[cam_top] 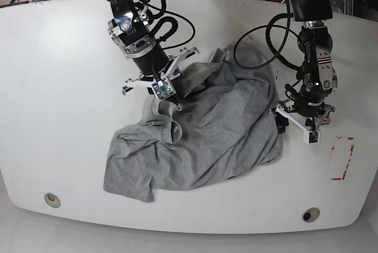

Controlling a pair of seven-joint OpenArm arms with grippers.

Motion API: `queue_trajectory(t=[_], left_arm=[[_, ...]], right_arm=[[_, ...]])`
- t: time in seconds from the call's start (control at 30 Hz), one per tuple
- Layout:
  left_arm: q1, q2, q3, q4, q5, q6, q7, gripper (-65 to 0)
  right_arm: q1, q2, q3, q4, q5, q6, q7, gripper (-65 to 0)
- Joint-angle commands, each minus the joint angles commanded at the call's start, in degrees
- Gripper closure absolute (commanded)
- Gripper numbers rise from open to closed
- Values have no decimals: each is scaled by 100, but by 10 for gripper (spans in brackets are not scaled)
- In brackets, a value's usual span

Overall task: Layout the t-shirt on the table in an organized manner, then fold the t-shirt properly
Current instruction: 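Lower the left gripper to the shirt's edge and grasp it, then lift the shirt with both grippers and pull them apart to stretch it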

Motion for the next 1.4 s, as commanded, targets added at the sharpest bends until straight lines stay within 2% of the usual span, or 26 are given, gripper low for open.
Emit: queue_trajectory(t=[0.13,0.23,0.43,0.47,0.57,0.63,0.8,0.93,1.03,1.2,1.4], left_arm=[[-167,-9,0,-422,-255,0,-97,-467],[-281,-9,9,-809,-422,0,-360,-467],[-624,0,26,-1512,-448,-44,-404,-467],[-677,26,26,-1618,-448,-123,-413,-467],[-818,149,26,-1899,-422,-571,-413,-463],[-818,158,26,-1934,-422,-712,-413,-461],[-818,334,35,-1934,-413,-765,-413,-458],[-818,352,35,-1943,-413,-765,-413,-450],[-818,352,35,-1952,-413,-765,-413,-335],[-932,352,35,-2444,-404,-747,-659,0],[-923,325,35,-2752,-422,-747,-1081,0]], right_arm=[[-26,0,0,0,0,0,0,0],[-79,0,0,0,0,0,0,0],[-114,62,0,9,-193,0,0,0],[-141,79,-9,26,-264,0,0,0],[-229,70,-9,35,-413,0,18,0],[-237,70,-9,35,-422,0,18,0],[-255,70,-9,35,-422,0,18,0],[-255,70,-9,35,-422,0,26,0],[-264,53,-9,44,-422,0,26,0],[-281,70,-9,44,-413,0,26,0],[-343,79,70,44,-422,9,35,0]])
